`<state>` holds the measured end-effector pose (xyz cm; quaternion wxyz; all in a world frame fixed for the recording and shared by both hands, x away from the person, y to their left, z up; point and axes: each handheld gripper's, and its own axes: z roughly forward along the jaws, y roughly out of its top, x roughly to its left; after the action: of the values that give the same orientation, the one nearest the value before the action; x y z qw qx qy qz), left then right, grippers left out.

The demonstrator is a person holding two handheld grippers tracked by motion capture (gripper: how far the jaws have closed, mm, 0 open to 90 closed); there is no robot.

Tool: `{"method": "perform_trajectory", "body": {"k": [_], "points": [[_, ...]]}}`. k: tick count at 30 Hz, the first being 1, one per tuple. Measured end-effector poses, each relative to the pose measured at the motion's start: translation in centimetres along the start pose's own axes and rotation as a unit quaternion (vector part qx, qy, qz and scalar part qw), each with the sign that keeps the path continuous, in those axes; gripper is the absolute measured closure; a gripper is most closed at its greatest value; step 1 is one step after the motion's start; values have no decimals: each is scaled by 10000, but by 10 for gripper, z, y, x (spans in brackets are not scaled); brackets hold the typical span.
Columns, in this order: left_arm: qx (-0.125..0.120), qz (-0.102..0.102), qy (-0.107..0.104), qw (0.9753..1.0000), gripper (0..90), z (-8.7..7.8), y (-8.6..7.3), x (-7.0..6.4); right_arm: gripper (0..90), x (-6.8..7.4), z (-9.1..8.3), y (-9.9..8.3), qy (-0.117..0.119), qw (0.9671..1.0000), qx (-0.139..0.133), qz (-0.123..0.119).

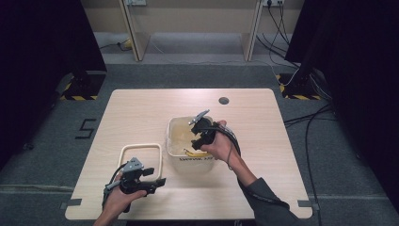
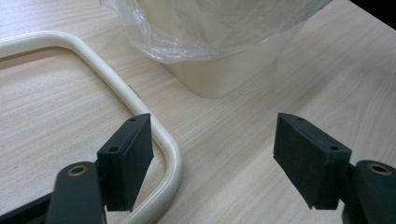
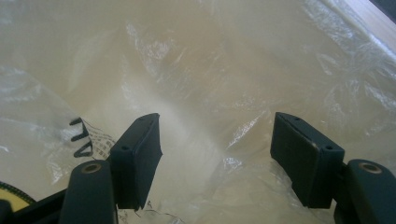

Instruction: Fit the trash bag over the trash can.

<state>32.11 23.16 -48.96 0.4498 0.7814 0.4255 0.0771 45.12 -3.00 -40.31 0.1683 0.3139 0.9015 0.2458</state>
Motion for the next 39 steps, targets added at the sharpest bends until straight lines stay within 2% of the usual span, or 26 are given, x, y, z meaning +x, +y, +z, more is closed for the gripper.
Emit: {"method": "perform_trajectory", "body": {"k": [2,5,9,11,16,19,21,23,26,34,39], "points": [[-27,-4,-2,10000,279,0,1,0,325,-2,-4,0,145,9994,-238,204],[10,-7,10,10000,279,1,0,0,322,-7,-13,-1,269,9975,-525,381],[-25,-4,21,10000,280,0,0,1,320,-16,-30,-2,478,9918,-960,694],[-46,-34,47,10000,279,-2,0,3,320,-21,-37,-3,520,9895,-1090,793],[-108,-87,137,9998,279,-8,1,9,317,-34,-52,-13,441,9833,-1421,1045],[-181,-145,275,9994,279,-14,1,16,316,-44,-59,-21,370,9802,-1531,1201],[-203,-106,448,9987,280,-17,1,22,316,-50,-61,-29,324,9790,-1551,1285],[-254,-117,665,9974,280,-22,1,30,316,-55,-63,-35,289,9772,-1599,1366],[-341,-230,813,9958,279,-29,0,40,314,-63,-64,-47,184,9755,-1611,1489],[-296,-292,1325,9903,280,-39,-8,62,308,-81,-63,-80,-25,9716,-1582,1762],[-303,-416,1474,9877,279,-44,-11,72,308,-89,-61,-109,-140,9652,-1617,2051]]}}
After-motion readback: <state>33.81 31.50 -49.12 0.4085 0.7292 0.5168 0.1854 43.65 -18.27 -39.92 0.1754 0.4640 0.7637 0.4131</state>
